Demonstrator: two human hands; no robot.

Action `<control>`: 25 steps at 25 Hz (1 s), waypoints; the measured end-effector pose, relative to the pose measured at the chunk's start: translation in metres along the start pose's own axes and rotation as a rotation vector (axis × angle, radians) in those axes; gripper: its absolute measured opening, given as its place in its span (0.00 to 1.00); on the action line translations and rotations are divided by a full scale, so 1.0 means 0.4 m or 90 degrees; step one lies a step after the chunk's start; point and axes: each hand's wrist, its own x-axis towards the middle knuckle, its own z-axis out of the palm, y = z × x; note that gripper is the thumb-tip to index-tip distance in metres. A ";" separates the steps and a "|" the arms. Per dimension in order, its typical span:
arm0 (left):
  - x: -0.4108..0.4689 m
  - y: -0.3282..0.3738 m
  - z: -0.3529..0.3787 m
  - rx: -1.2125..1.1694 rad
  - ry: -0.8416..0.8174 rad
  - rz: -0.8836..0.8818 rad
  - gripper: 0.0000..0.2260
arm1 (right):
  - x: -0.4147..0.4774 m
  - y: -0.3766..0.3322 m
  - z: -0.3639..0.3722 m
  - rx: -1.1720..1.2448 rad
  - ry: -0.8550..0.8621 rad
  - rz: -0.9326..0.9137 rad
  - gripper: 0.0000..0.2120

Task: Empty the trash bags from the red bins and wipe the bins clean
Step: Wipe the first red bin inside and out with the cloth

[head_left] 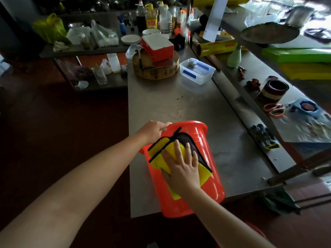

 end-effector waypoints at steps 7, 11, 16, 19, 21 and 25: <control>0.000 -0.026 -0.006 -0.014 -0.002 -0.003 0.18 | 0.044 0.136 -0.022 0.139 0.027 0.081 0.31; -0.006 -0.029 0.004 -0.037 0.002 -0.015 0.18 | 0.053 0.285 -0.023 0.474 -0.044 0.294 0.27; 0.000 -0.005 0.012 -0.032 0.016 -0.015 0.18 | 0.031 0.233 -0.031 0.369 -0.041 0.321 0.29; 0.014 0.008 0.004 -0.017 0.014 -0.019 0.18 | -0.021 0.075 -0.022 0.099 -0.020 0.133 0.31; 0.016 0.010 0.000 -0.024 -0.001 -0.022 0.18 | -0.059 -0.003 0.004 0.007 -0.016 0.014 0.32; -0.001 -0.011 0.000 -0.042 -0.006 -0.028 0.18 | -0.061 -0.021 0.010 -0.037 -0.028 -0.047 0.30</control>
